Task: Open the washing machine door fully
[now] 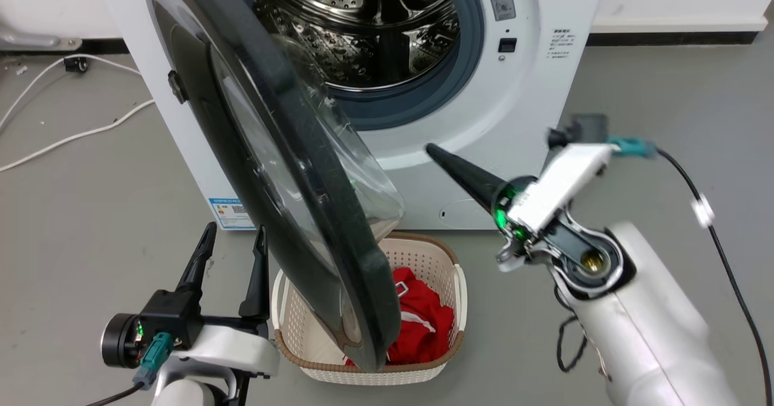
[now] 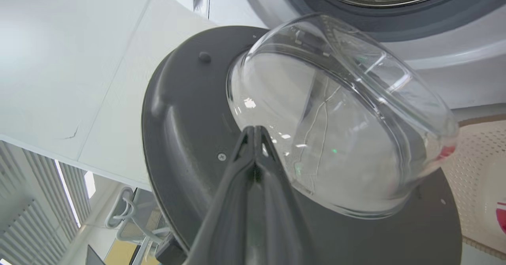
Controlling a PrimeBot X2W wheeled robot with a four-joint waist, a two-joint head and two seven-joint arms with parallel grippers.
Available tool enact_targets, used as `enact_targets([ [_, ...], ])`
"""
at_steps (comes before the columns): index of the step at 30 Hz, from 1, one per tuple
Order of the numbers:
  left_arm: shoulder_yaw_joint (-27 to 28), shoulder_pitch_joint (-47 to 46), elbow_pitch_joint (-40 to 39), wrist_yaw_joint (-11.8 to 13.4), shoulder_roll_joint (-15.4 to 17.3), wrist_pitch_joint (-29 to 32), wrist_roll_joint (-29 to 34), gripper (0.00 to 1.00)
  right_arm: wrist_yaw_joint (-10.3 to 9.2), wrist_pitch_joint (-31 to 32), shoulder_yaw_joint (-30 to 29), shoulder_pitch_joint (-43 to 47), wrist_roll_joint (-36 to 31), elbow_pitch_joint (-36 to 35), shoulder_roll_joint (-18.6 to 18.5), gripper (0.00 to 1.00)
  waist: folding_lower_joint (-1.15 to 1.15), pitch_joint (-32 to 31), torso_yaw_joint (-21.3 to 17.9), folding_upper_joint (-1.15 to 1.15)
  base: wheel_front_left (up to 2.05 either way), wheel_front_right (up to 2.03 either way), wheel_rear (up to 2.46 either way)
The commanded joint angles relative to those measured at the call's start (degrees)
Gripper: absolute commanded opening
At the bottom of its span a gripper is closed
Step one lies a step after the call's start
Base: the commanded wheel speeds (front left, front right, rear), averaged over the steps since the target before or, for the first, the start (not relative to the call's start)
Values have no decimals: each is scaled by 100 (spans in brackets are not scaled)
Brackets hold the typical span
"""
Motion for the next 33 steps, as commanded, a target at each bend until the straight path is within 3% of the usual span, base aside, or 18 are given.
enact_targets([
  [1, 14, 88, 16, 19, -9, -13, -13, 100, 2, -157, -50, 190, -15, -64, 5, 0, 1, -38, -23, 0, 0, 0, 0],
  [3, 38, 127, 35, 27, -7, -12, -14, 100, 1, -614, -250, 526, -60, -177, -36, 0, 1, -108, -48, 0, 0, 0, 0],
  [4, 50, 154, 41, 36, -8, -12, -15, 100, 1, -799, -348, 716, -37, -246, -40, 5, 1, -135, -61, 0, 0, 0, 0],
  [6, 71, 192, 45, 43, -9, -13, -15, 100, 2, -1247, -548, 1023, -117, -418, -98, 45, 1, -170, -85, 0, 0, 0, 0],
  [7, 84, 210, 45, 51, -9, -13, -13, 100, 2, -1460, -634, 1214, -157, -508, -123, 51, 1, -186, -97, 0, 0, 0, 0],
  [8, 96, 225, 40, 64, -9, -12, -13, 100, 1, -1646, -696, 1402, -205, -589, -138, 84, 1, -202, -114, 0, 0, 0, 0],
  [9, 109, 243, 38, 75, -9, -13, -14, 100, 2, -1872, -774, 1587, -281, -679, -162, 100, 1, -221, -127, 0, 0, 0, 0],
  [15, 128, 326, 82, 93, -10, -12, -20, 100, 1, -2998, -1153, 2534, -691, -1106, -208, 100, 1, -323, -197, 0, 0, 0, 0],
  [20, 133, 375, 72, 118, -10, -13, -40, 100, 2, -3671, -1433, 3007, -1735, -1245, -374, 100, 1, -356, -226, 0, 0, 0, 0],
  [24, 133, 409, 47, 140, -9, -13, -53, 100, 1, -3800, -1862, 3181, -3155, -1440, -324, 100, 1, -362, -244, 0, 0, 0, 0],
  [28, 129, 417, 16, 148, -10, -13, -56, 100, 1, -3808, -2392, 3245, -5137, -1976, -176, 100, 1, -364, -254, 0, 0, 0, 0],
  [33, 123, 402, -26, 166, -10, -13, -50, 100, 0, -3806, -2490, 3414, -7391, -2656, -41, 100, 1, -365, -241, 0, 0, 0, 0],
])
